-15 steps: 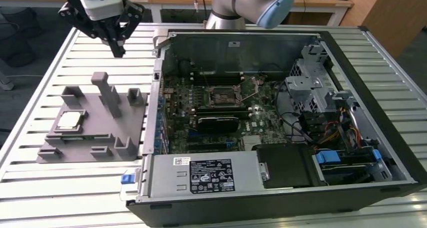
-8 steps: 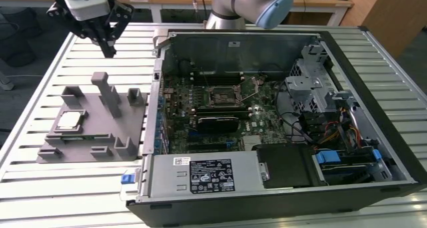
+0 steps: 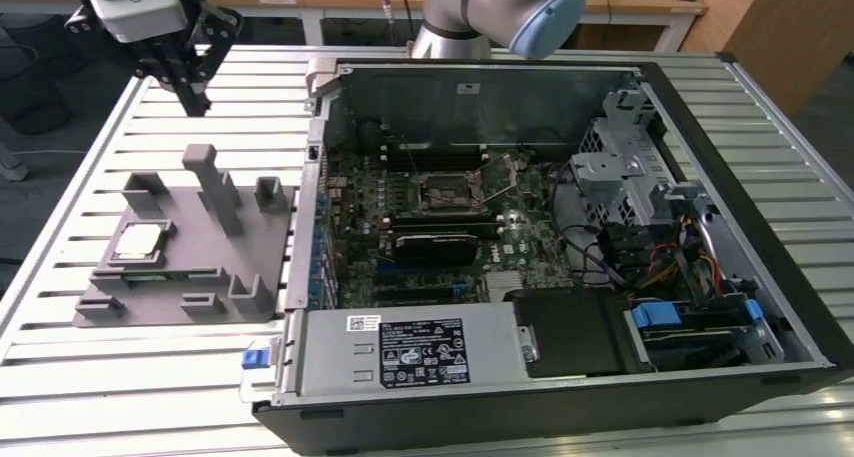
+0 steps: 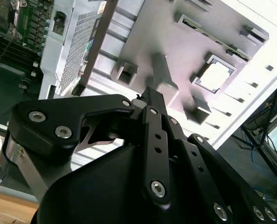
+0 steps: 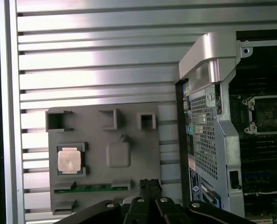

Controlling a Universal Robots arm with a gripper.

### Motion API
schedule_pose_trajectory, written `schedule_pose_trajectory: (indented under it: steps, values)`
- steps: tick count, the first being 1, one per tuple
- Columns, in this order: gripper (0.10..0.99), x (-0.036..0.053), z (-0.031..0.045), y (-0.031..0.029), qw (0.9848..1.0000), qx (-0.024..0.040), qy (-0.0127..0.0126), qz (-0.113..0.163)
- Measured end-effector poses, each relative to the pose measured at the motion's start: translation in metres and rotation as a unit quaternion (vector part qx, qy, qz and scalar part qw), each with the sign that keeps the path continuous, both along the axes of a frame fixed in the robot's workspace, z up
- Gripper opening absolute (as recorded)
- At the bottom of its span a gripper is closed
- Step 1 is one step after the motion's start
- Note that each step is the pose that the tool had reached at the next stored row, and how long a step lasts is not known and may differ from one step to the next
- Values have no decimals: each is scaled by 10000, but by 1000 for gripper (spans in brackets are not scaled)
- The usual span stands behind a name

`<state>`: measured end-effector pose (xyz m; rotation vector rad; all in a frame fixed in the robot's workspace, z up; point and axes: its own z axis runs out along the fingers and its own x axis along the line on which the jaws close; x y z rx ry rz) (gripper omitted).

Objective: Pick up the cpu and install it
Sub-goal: 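Reach for the cpu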

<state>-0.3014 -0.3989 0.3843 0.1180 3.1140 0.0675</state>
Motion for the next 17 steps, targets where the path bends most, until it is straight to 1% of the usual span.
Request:
schedule_pose_trajectory:
  steps: [17]
  values:
    - [106,-490,-19,0,10000,1,-1,0]
